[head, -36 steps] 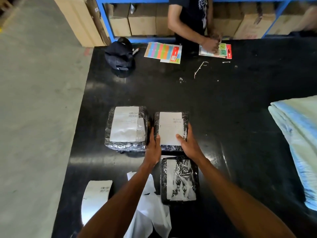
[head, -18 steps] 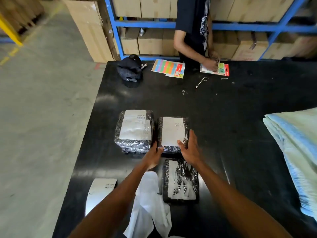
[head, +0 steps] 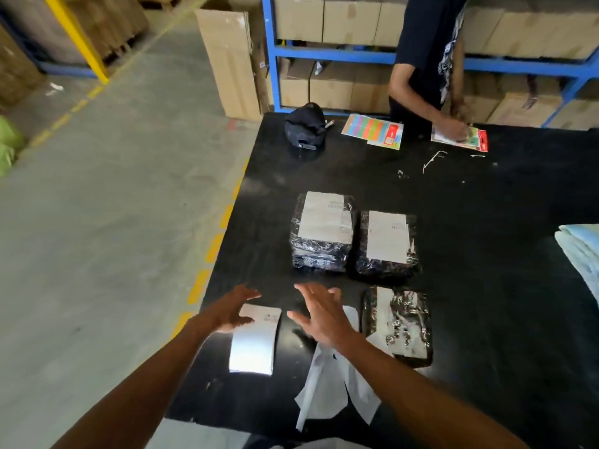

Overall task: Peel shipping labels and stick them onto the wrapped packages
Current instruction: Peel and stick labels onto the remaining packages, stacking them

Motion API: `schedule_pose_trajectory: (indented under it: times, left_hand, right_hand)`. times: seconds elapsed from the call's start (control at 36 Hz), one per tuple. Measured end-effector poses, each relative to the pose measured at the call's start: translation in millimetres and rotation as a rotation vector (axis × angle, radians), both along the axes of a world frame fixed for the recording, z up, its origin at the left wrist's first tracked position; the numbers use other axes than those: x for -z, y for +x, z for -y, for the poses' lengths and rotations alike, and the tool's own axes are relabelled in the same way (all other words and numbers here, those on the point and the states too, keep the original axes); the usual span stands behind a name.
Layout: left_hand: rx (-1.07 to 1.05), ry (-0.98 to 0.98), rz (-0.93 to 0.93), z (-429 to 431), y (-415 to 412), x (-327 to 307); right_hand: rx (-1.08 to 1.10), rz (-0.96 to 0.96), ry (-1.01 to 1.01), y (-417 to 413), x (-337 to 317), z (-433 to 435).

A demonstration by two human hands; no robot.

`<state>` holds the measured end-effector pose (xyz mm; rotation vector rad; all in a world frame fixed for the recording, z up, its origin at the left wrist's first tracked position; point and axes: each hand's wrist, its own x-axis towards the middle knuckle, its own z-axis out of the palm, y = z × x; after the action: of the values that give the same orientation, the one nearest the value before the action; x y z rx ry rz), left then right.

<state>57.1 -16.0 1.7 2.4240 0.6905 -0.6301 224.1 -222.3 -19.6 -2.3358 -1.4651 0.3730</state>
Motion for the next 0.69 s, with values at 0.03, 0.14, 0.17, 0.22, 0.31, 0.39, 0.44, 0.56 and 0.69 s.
schedule_pose_trajectory:
  times: [0.03,0.14,0.17,0.22,0.31,0.39,0.44,0.56,0.69]
  left_hand:
    - [0.009,0.011,-0.037,-4,-8,3]
    - [0.057,0.037,-0.155,-6,-34,20]
    - [0.079,0.057,-0.172,-6,-41,25]
    - [0.121,0.086,-0.187,-6,-53,35]
    - [0.126,0.115,-0.137,0,-63,51]
    - [0.11,0.147,-0.064,2,-71,66]
    - [0.102,0.161,-0.01,3,-76,72]
    - [0.074,0.12,0.11,2,-85,84]
    - [0.059,0.086,0.191,-4,-85,71]
  right_hand:
    - [-0.045,-0.005,-0.081,-12,4,-6]
    - [-0.15,-0.087,-0.309,-55,19,-24]
    - [-0.159,-0.088,-0.326,-64,24,-28]
    - [-0.172,-0.058,-0.352,-81,36,-32]
    - [-0.155,0.016,-0.386,-93,46,-32]
    - [-0.116,0.047,-0.381,-98,50,-33]
    - [-0.123,0.06,-0.354,-100,54,-33]
    - [-0.123,0.131,-0.293,-104,53,-31]
    - [-0.111,0.217,-0.182,-104,48,-31]
